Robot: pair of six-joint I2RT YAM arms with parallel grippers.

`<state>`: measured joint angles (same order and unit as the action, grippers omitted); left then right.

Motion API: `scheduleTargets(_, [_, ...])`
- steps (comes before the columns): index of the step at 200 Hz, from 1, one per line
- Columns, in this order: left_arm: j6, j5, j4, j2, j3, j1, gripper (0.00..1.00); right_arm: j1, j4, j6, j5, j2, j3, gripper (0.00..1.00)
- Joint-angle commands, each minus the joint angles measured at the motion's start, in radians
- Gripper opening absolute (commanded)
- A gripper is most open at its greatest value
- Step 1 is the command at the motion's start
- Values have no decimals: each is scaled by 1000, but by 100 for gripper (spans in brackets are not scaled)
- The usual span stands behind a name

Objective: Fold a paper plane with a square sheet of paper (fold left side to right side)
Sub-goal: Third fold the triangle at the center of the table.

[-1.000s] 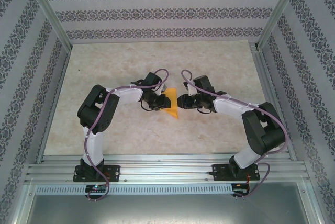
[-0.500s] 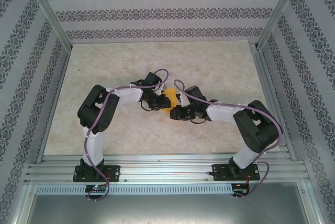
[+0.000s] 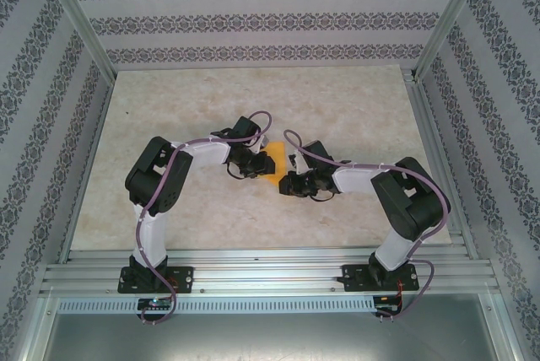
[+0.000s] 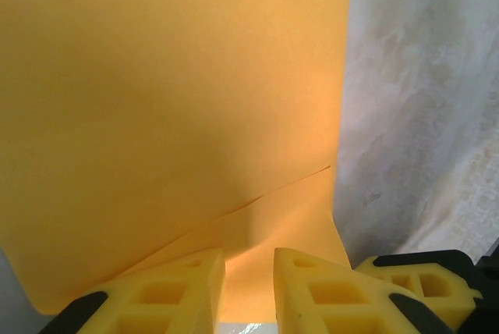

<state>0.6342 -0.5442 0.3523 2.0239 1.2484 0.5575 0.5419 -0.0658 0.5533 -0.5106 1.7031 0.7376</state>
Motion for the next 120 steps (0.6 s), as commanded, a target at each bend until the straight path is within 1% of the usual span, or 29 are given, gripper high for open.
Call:
scheduleTargets(1, [-15,64,5,58,-4,4,26,-11,-50,57,38,32,-32,20])
scheduleTargets(41, [-18,56,3,53,11,3,27,-2,-72,106,36,68,-56,17])
scheduleTargets(67, [-28,59,24,46,47,-1,27,31,-126,94,75,54,-58,17])
scheduleTargets(76, [-35,60,35,50,63,-1,27,34,-113,91,66,48,-63,17])
scheduleTargets(97, [-46,68,58,65,86,-1,26,20,-45,97,31,-15,-68,20])
scheduleTargets(120, [-43,66,48,71,74,0,26,-3,-64,78,-8,-89,-13,22])
